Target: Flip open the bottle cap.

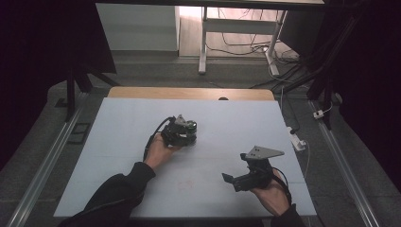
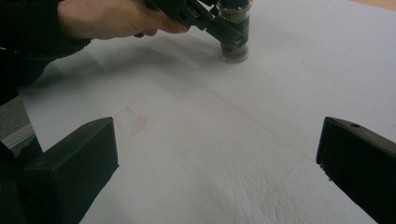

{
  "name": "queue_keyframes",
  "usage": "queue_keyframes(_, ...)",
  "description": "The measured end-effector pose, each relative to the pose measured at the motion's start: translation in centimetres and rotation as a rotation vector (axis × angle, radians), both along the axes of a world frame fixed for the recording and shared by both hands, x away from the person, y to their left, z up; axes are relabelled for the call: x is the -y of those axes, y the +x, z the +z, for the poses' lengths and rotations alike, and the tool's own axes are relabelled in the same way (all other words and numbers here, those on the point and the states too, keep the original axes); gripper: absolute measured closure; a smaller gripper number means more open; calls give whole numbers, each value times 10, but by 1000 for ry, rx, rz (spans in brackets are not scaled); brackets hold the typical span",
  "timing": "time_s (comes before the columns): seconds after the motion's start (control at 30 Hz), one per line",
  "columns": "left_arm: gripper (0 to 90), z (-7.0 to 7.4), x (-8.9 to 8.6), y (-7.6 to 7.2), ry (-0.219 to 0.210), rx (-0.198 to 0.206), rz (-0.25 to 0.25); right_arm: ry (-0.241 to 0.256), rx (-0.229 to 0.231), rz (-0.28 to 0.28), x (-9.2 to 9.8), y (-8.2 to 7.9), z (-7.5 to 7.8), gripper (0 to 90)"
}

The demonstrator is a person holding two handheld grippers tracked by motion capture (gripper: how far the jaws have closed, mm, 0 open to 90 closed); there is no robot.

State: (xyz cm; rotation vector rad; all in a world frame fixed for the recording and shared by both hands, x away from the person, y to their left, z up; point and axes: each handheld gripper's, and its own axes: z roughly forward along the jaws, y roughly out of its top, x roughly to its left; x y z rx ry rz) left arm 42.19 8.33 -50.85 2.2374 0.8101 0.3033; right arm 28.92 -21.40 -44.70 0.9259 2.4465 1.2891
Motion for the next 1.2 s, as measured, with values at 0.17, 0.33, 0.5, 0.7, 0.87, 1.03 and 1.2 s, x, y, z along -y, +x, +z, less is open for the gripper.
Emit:
queue_keyframes(0.17, 535, 0, 0, 0, 0, -1, -1, 7, 1, 14, -10, 8, 1, 0)
queue_keyframes(0.33, 535, 0, 0, 0, -1, 0, -2, 31, -14, 21, -18, 16, 1, 0)
queue_keyframes(0.5, 535, 0, 0, 0, -1, -1, 1, 58, -8, 23, -26, 26, 4, 0)
queue_keyframes(0.7, 536, 0, 0, 0, 2, -1, 1, 46, -1, 14, -34, 39, 4, 0)
queue_keyframes(0.87, 535, 0, 0, 0, 4, -3, 1, 24, -10, 20, -42, 47, 2, 0)
queue_keyframes(1.03, 535, 0, 0, 0, 4, -3, 1, -10, -10, 29, -57, 58, 0, 0)
queue_keyframes(1.2, 536, 0, 0, 0, 4, -4, 1, -42, -3, 25, -70, 67, -3, 0)
